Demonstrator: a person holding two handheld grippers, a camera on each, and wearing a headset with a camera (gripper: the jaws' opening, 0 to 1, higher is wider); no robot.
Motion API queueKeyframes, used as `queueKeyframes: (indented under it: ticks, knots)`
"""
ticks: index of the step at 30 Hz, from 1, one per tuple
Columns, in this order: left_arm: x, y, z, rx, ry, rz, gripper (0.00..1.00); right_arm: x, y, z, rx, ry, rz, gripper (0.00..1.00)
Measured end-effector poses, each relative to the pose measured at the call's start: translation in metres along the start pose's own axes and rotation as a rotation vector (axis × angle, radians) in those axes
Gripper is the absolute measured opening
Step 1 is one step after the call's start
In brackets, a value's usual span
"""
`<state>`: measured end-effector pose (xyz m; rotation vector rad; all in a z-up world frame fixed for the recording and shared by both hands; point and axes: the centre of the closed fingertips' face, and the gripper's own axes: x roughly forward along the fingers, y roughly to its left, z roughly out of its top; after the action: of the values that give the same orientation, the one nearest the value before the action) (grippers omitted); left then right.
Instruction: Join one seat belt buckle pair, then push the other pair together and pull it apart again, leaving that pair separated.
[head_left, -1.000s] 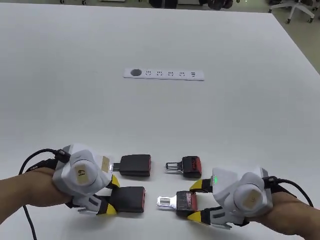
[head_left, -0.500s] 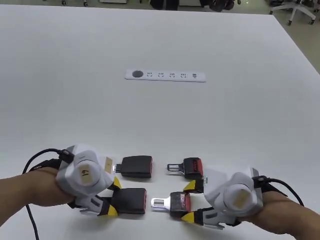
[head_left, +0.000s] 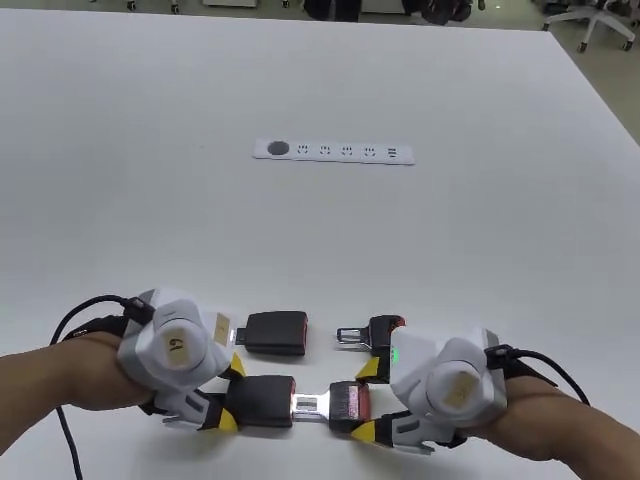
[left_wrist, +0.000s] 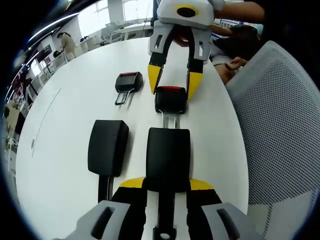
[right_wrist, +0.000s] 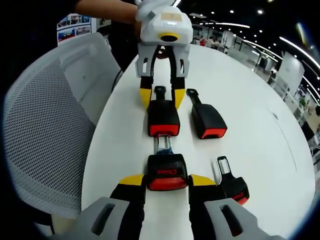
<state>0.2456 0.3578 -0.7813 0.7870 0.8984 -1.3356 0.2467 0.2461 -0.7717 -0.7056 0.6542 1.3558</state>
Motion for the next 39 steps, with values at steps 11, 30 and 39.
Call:
queueKeyframes:
  ticks: [11,30,39]
  knots:
    - [0.001,0.001,-0.001,0.000,0.003,-0.002,0.31,0.001,0.001,0.004,-0.004,-0.002,0.004,0.30]
    - [0.001,0.002,-0.002,-0.008,-0.004,0.001,0.31,0.008,0.003,0.011,-0.006,-0.031,-0.008,0.29]
    - [0.000,0.002,-0.002,-0.007,-0.010,0.005,0.31,0.010,0.002,0.011,0.016,-0.049,-0.008,0.28]
